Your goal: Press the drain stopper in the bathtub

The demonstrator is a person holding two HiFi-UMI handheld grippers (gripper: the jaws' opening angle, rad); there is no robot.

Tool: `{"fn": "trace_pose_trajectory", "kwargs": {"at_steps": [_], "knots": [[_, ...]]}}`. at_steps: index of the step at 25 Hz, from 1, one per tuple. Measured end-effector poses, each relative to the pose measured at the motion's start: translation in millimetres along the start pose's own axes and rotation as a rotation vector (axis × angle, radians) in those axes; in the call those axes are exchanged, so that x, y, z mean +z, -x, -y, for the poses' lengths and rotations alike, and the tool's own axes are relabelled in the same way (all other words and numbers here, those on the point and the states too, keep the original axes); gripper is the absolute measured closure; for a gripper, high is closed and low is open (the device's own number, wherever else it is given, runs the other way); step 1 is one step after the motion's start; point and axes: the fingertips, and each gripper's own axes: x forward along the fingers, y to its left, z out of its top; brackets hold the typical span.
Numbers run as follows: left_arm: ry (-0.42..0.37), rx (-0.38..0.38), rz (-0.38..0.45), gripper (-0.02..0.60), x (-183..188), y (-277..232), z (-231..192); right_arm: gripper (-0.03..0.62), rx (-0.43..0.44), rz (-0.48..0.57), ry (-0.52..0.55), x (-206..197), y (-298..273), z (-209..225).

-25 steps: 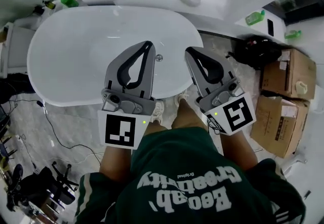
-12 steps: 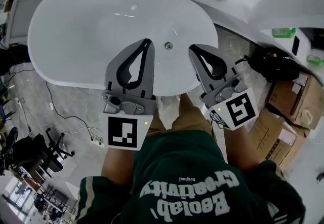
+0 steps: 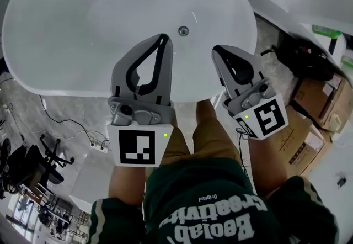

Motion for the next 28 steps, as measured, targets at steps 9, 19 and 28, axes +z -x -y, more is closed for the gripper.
{"fn": "trace_pose_trajectory", "kwargs": {"at_steps": [9,19,28], "knots": [[0.000,-0.101,-0.001,0.578,-88.9,-6.8,-23.4,0.580,-0.050,-0.049,0.057,-59.0,-67.4,-11.7],[0.064,-0.104,-0.041,0.578,-188.4,-46.1,-18.2,0.580,-0.033,-0.139,0.065,-154.6,-115.3,19.6],[0.139,-0.065,-0.136,0.578,-276.8,-76.1,11.5,0.580,0.029,-0.234,0.057,-250.5,-143.4,53.8]]}}
